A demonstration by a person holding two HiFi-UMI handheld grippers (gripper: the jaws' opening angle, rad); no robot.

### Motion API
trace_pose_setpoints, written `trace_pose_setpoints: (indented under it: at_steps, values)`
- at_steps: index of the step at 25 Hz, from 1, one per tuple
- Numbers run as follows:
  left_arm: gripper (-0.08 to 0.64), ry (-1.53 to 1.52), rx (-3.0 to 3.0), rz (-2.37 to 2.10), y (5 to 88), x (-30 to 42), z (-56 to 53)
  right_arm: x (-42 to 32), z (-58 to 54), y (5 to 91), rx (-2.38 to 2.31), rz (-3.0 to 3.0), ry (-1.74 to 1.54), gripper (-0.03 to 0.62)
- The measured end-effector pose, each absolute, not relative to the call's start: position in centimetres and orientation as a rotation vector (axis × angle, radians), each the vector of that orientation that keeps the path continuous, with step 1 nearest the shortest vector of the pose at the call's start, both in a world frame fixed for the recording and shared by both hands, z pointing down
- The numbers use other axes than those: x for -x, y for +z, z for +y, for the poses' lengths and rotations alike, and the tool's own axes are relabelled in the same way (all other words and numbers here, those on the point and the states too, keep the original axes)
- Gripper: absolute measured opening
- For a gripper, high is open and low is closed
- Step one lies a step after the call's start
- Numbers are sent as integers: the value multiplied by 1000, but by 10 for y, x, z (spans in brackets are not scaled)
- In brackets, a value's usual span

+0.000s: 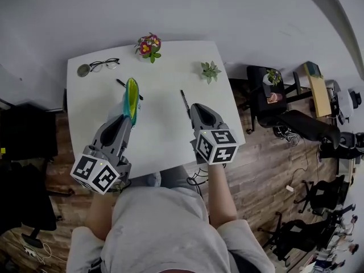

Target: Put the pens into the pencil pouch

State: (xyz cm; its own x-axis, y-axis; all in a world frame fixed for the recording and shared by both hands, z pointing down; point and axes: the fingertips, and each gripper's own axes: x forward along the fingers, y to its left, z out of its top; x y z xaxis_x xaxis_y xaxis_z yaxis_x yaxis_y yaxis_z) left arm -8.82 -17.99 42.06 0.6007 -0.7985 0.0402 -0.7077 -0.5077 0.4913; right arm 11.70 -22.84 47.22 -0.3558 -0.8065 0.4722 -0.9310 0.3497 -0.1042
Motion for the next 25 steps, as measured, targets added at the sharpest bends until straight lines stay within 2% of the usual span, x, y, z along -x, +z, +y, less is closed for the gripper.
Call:
trace_pose_setpoints:
  at_steps: [15,19,25]
  values:
    - [48,-264,-2278,-1250,436,72,-212,-135,-324,586,-1139,-2006,860,39]
    - [48,-261,-2243,-1269,443,66,-216,-135,-337,620,-1058,-1926,917,100]
    - [48,-253,-2200,-1297,453,62,-219,-133,-344,653,-975,-1843,892,103]
